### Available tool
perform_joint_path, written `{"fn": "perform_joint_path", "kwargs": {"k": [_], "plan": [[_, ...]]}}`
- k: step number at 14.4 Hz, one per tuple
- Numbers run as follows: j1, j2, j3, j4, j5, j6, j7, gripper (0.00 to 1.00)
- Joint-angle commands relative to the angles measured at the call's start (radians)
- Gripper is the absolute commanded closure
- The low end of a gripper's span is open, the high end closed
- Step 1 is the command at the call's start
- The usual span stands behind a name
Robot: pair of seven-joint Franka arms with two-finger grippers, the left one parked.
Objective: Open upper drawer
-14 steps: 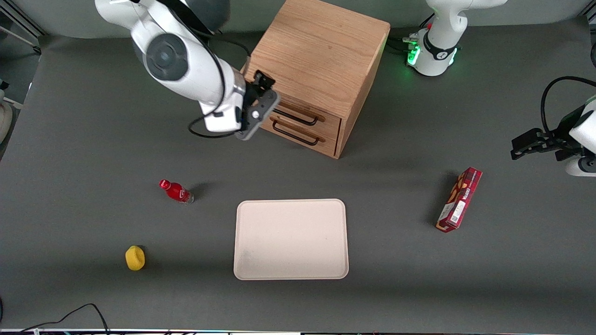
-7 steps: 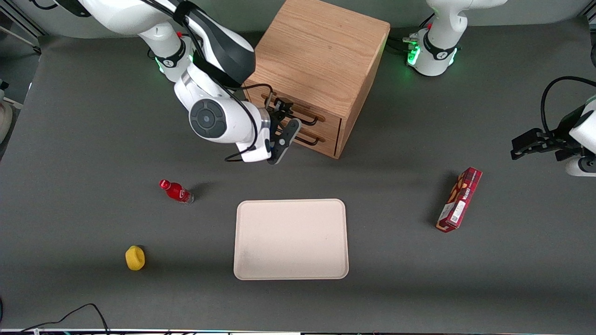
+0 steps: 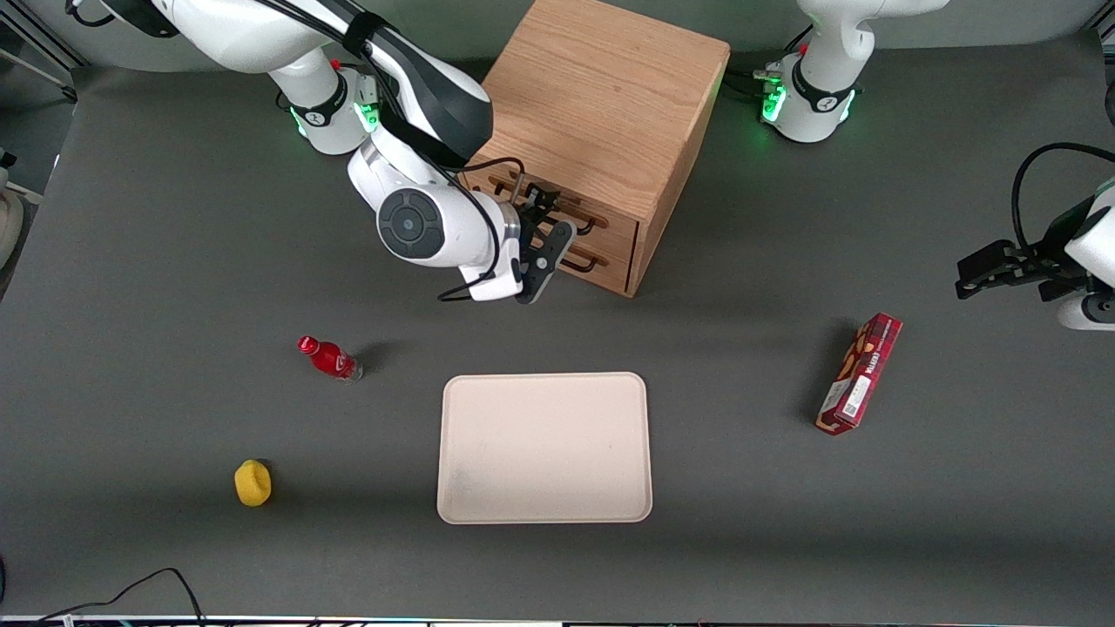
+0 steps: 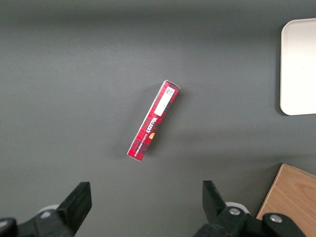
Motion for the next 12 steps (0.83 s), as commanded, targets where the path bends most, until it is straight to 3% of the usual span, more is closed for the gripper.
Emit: {"fn": "perform_joint_path", "kwargs": {"k": [1, 4, 8, 12], "plan": [[-0.004, -0.007, 0.004, -0.030, 0.008, 0.044, -0.023, 0.00], [0.001, 0.013, 0.004, -0.028, 0.002, 0.070, -0.023, 0.00], [-0.004, 0.054, 0.001, -0.001, -0.093, 0.078, -0.026, 0.00], [-0.017, 0.083, -0.037, 0.073, -0.102, 0.067, -0.131, 0.00]]}}
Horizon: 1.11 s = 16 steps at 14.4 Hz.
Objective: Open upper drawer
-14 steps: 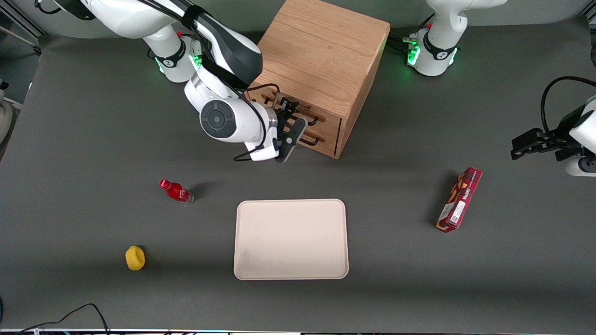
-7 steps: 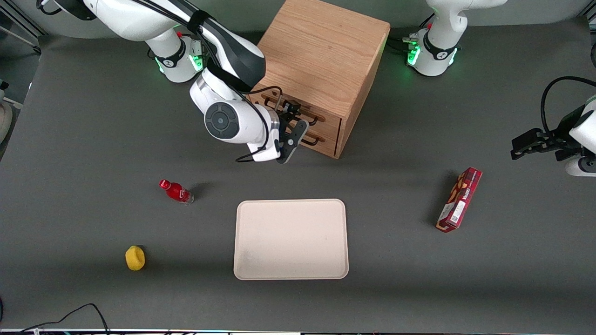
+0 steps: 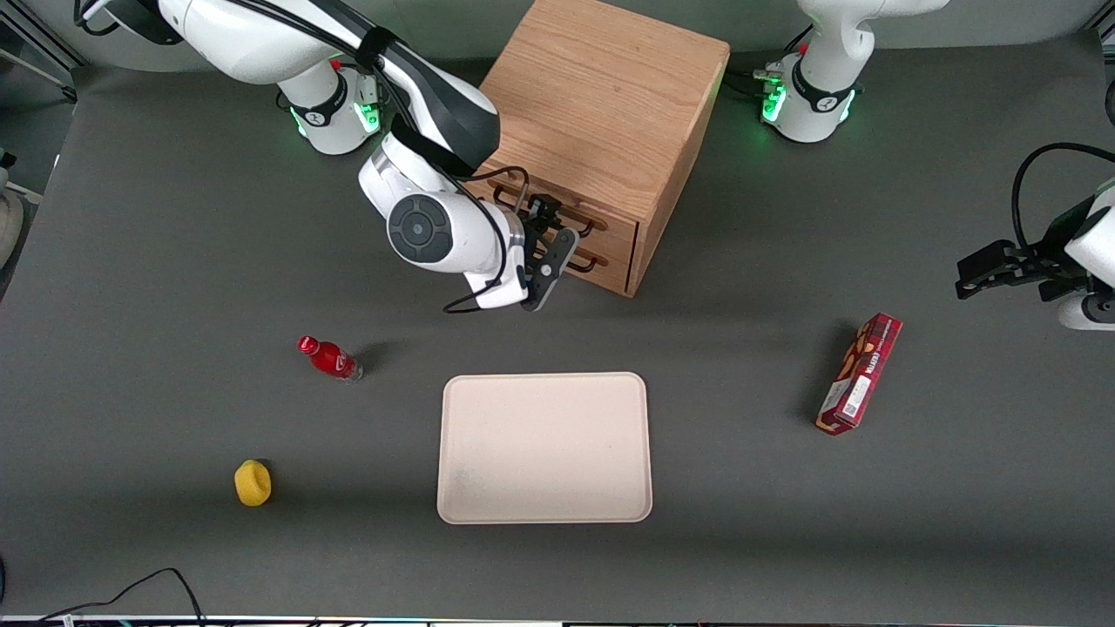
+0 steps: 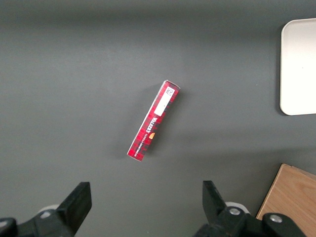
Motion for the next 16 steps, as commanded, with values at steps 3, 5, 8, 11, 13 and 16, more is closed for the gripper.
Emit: {"fn": "perform_joint_path", "kwargs": {"k": [3, 5, 8, 11, 13, 16], "plan": [[-0.015, 0.068, -0.065, 0.107, -0.035, -0.009, -0.093, 0.00], [-0.013, 0.105, -0.089, 0.169, -0.035, -0.048, -0.108, 0.00], [-0.012, 0.150, -0.125, 0.233, -0.034, -0.071, -0.138, 0.00], [-0.010, 0.210, -0.137, 0.348, -0.035, -0.154, -0.158, 0.00], [-0.012, 0.234, -0.152, 0.393, -0.035, -0.168, -0.164, 0.00], [-0.018, 0.248, -0.183, 0.428, -0.029, -0.174, -0.239, 0.00]]}}
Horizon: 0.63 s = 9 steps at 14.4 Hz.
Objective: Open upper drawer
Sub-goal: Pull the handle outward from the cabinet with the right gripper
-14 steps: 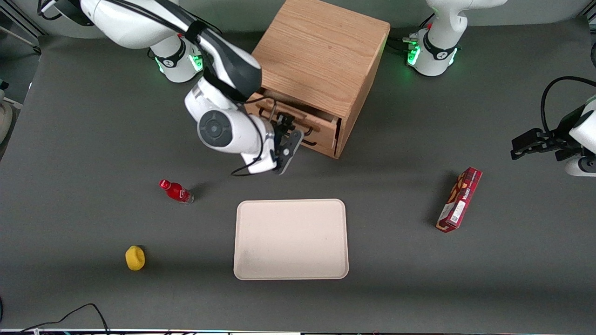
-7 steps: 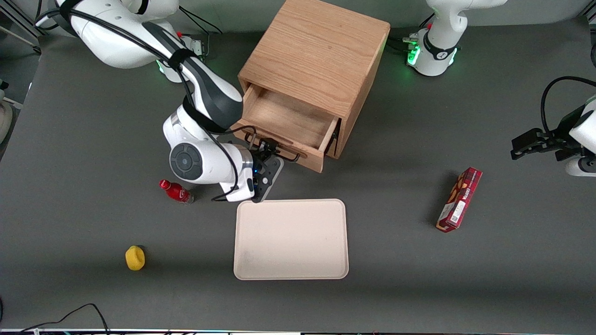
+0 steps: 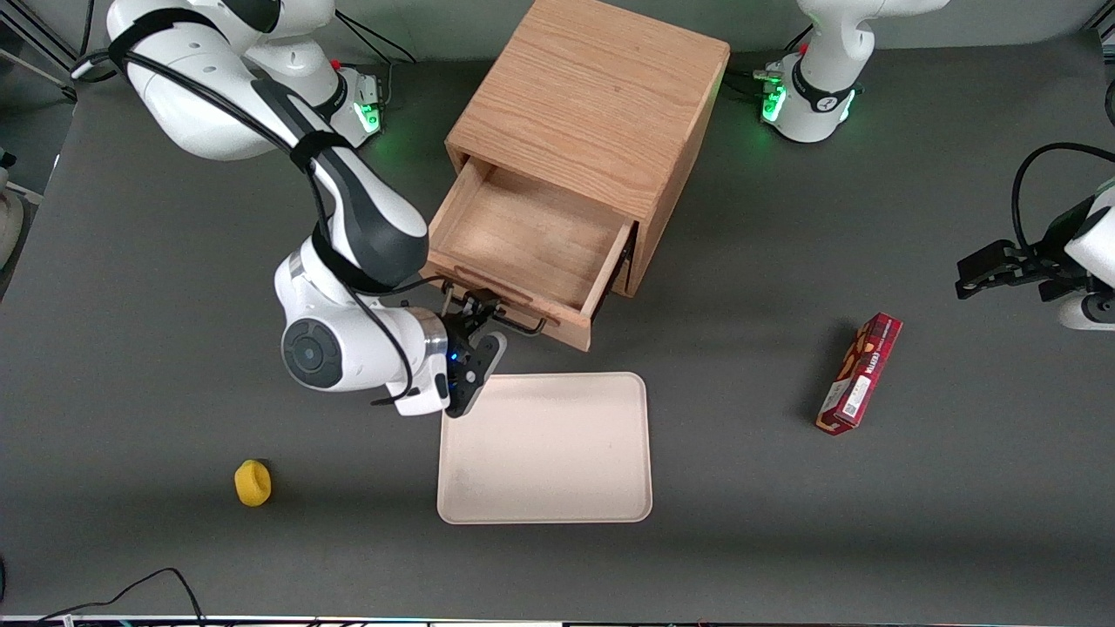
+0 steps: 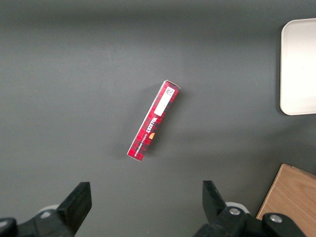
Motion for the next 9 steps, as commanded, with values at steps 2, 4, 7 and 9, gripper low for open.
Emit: {"fn": "perform_joint_path", "kwargs": {"k": [2, 4, 7, 9], "plan": [[0.007, 0.054, -0.056, 0.116, -0.005, -0.045, -0.114, 0.00], [0.006, 0.077, -0.068, 0.175, -0.005, -0.075, -0.161, 0.00], [-0.002, 0.102, -0.099, 0.280, 0.003, -0.141, -0.255, 0.00], [-0.010, 0.099, -0.097, 0.317, 0.021, -0.143, -0.246, 0.00]]}}
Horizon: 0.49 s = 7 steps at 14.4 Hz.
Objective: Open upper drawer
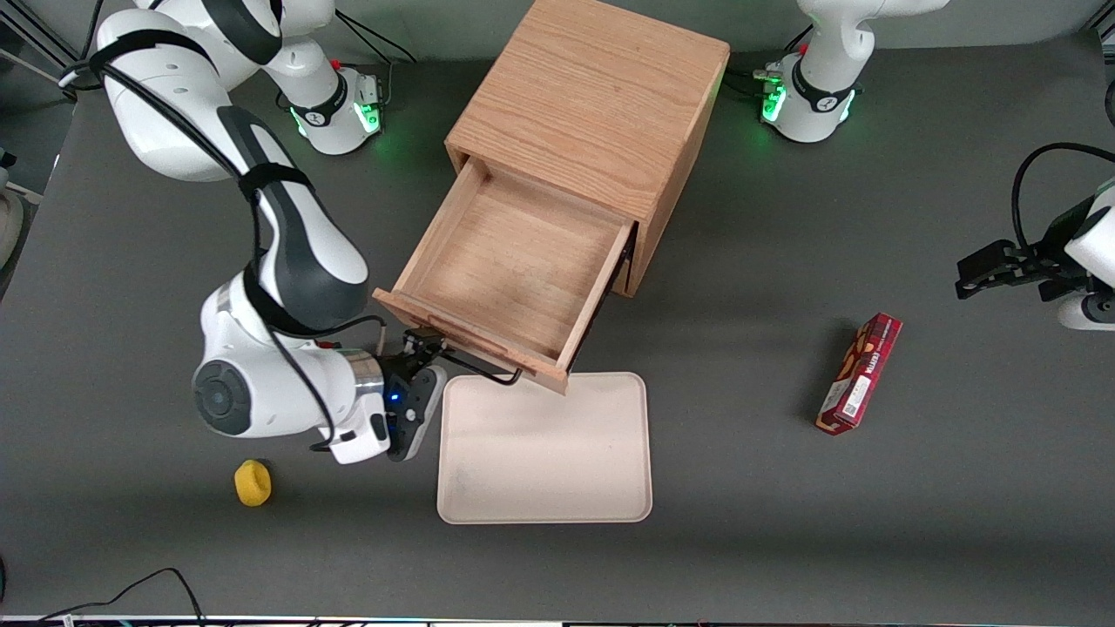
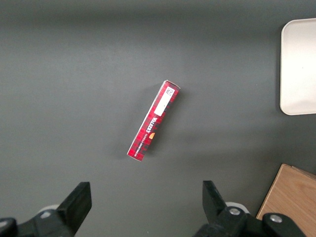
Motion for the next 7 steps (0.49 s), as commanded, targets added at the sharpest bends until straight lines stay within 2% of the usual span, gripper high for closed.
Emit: {"fn": "perform_joint_path", "kwargs": {"k": [1, 4, 7], "plan": [[0.007, 0.023, -0.001, 0.112, 0.030, -0.038, -0.021, 0.00], [0.016, -0.076, -0.001, 0.115, 0.031, -0.038, 0.016, 0.00], [0.013, -0.237, 0.004, 0.100, 0.036, -0.096, 0.270, 0.00]]}}
